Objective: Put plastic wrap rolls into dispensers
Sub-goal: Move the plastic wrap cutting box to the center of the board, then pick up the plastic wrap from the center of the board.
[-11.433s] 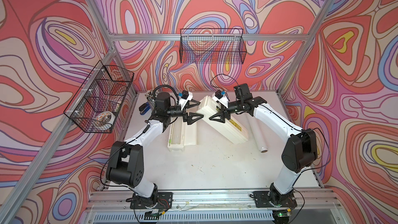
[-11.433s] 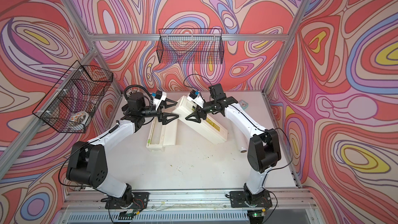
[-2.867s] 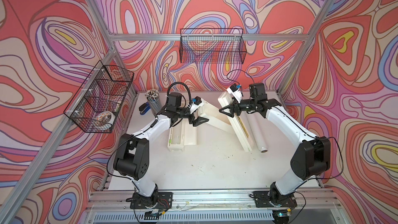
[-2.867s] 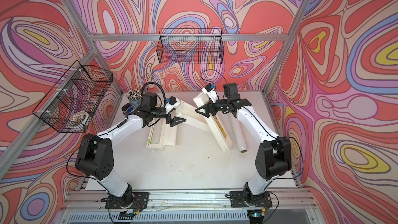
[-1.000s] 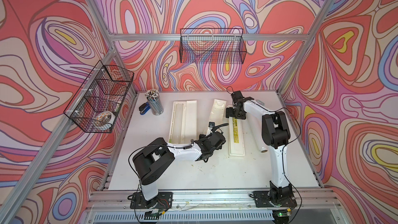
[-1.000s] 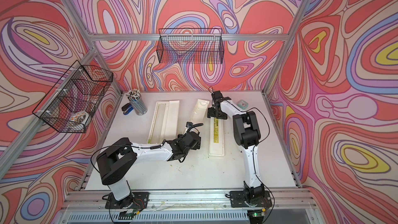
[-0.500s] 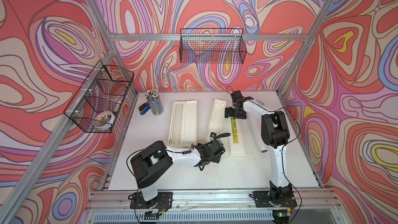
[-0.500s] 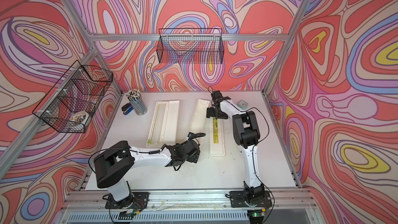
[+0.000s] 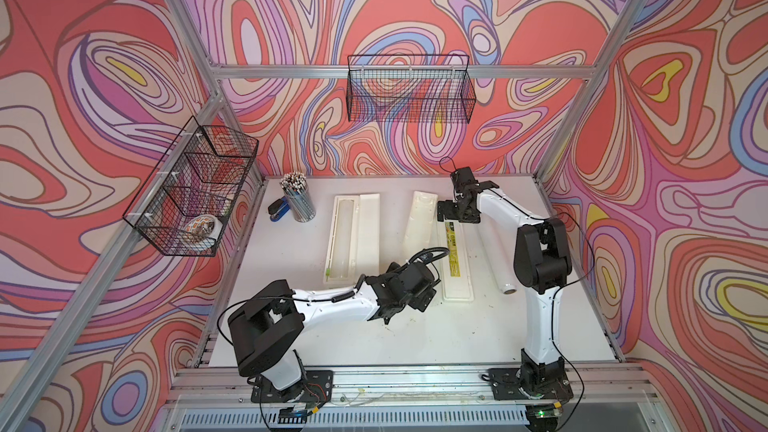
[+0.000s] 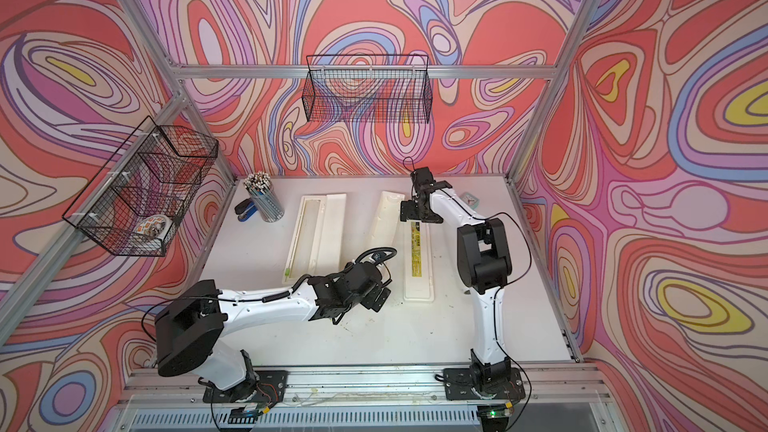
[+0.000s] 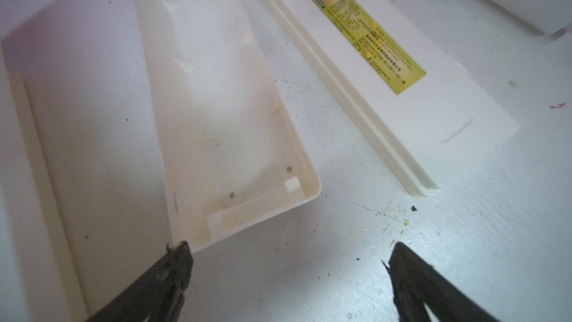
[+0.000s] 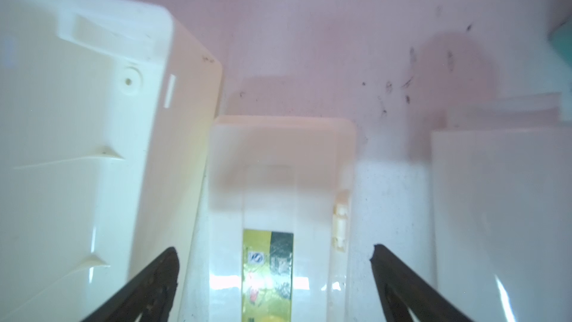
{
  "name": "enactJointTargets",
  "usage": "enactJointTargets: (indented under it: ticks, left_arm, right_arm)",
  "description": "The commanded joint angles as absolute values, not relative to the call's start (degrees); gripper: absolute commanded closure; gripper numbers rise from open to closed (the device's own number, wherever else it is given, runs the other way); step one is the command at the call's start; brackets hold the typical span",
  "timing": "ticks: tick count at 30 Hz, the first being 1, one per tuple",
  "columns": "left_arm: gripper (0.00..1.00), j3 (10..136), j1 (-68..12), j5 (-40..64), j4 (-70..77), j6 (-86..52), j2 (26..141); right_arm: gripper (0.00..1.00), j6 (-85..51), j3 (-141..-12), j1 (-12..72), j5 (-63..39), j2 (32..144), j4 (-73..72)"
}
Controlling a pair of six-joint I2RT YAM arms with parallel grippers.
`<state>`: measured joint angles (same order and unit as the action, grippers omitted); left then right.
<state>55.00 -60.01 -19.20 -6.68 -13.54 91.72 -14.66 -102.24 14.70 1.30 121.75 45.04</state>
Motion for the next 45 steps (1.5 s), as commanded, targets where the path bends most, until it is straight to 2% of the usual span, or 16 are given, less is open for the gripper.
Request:
enactJointTargets:
  ticks: [1,5,8,14,18,19,21,25,32,34,42,45]
  left_arm:
    - [0.01,61.07,-57.61,-19.20,-9.40,-6.08,90.78]
    - [0.05,67.42,-48.96,-11.81,-16.14,-8.83,93.44]
    - [0.10,70.40,-43.47,-6.54,-16.03,-9.85,94.88]
    - [0.19,82.02,-37.96,-1.28,-21.80,-10.64,104.55]
    - [0.31,86.11,-35.50,2.18,-22.51,-13.02,110.44]
    - [0.33,86.30,-35.01,2.76,-22.06,-14.02,111.59]
    - [0.45,86.57,-33.57,5.86,-20.98,-16.30,113.52]
    - [0.61,86.21,-32.52,10.92,-19.86,-20.30,115.66]
    - [0.68,78.83,-32.92,13.64,-15.51,-26.31,114.12]
    - [0.72,76.75,-33.09,14.45,-13.10,-27.77,113.57]
    - [0.86,66.15,-34.55,13.18,-7.38,-36.16,107.36]
    - [0.88,63.22,-36.40,12.26,-5.87,-39.35,105.10]
  right_arm:
    - [0.02,-12.21,-102.93,14.61,4.59,118.87,47.92]
    - [0.02,-10.65,-98.20,10.87,6.10,114.45,46.85]
    - [0.02,-8.43,-95.02,6.96,5.96,113.03,46.89]
    - [0.02,-6.73,-92.15,2.93,6.52,114.73,47.38]
    - [0.06,-6.59,-91.10,1.53,5.09,116.50,47.19]
    - [0.08,-6.43,-90.90,1.50,4.53,116.99,47.32]
    - [0.14,-6.15,-90.04,1.45,3.21,117.94,47.33]
    - [0.22,-6.45,-87.33,1.47,0.67,118.54,46.35]
    - [0.40,-6.73,-85.79,1.47,-0.24,120.07,45.92]
    - [0.49,-6.60,-85.49,1.49,-0.26,119.60,45.62]
    - [0.67,-8.63,-86.36,1.49,-3.33,114.09,46.82]
    - [0.70,-10.30,-87.96,1.48,-4.98,110.06,48.08]
